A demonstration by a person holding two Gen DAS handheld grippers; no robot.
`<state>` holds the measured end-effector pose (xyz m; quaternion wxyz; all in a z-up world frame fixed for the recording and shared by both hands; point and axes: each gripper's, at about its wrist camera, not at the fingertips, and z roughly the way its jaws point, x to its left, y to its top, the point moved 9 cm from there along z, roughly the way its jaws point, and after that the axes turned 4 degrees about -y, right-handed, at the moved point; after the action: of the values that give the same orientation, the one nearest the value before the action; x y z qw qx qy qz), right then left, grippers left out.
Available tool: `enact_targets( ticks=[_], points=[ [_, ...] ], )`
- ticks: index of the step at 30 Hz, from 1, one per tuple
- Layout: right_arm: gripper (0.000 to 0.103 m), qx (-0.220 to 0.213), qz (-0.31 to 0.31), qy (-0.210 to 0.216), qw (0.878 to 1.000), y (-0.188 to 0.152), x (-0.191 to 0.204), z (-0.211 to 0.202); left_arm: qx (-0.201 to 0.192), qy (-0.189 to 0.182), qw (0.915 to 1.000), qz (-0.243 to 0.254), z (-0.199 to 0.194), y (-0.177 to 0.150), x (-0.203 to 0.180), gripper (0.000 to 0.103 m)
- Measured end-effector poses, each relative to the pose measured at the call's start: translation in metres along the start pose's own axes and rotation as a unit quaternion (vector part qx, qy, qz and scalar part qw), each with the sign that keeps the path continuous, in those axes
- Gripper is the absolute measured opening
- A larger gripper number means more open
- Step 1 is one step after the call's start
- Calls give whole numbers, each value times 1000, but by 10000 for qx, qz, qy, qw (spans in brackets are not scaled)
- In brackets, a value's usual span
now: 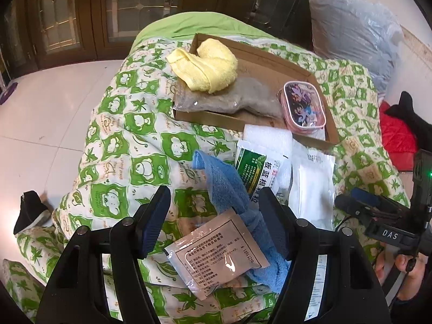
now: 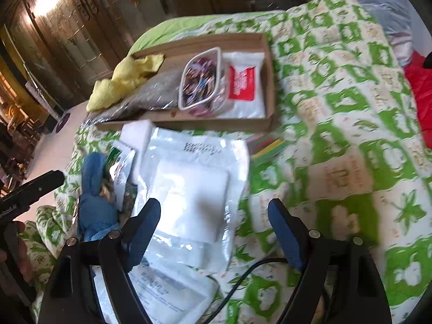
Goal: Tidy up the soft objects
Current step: 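Withdraw both tools from the tray toward remaining items, then grasp white printed sachet with left tool while right tool grasps large white pouch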
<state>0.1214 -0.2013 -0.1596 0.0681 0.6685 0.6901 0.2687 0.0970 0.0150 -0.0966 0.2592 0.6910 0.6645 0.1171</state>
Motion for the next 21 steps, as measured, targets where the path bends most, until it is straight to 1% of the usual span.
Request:
enact_targets(
  ticks=[5,8,9,11,14,15,17,19,20,21],
  points=[
    [83,276,-41,147,9995,-4,14,11,28,15,10000,82,1,-1,-3,68],
    [103,548,217,230,9980,-4,19,22,50,23,9999,112,3,-1,-4,68],
    [103,646,336,240,9971,-1,21,26,57,28,9999,129,3,-1,-5,68],
    [103,759,372,134,9963,3,24,34,58,41,9998,166,3,-1,-5,68],
    [103,998,338,-218,9942,2,22,55,60,36,9998,166,3,-2,-5,68],
    [103,1054,398,-230,9934,0,19,60,61,31,9998,164,3,-2,-5,68],
    [103,1179,621,-78,9911,-6,13,70,78,8,9999,144,4,-2,-5,68],
    [103,1059,719,57,9918,-3,9,67,111,-5,9998,137,5,-2,-5,68],
    [99,1044,763,100,9915,-2,8,65,123,-2,9998,139,6,-2,-6,68],
    [90,1017,749,73,9920,-1,6,62,131,3,9998,145,6,-3,-6,68]
  ],
)
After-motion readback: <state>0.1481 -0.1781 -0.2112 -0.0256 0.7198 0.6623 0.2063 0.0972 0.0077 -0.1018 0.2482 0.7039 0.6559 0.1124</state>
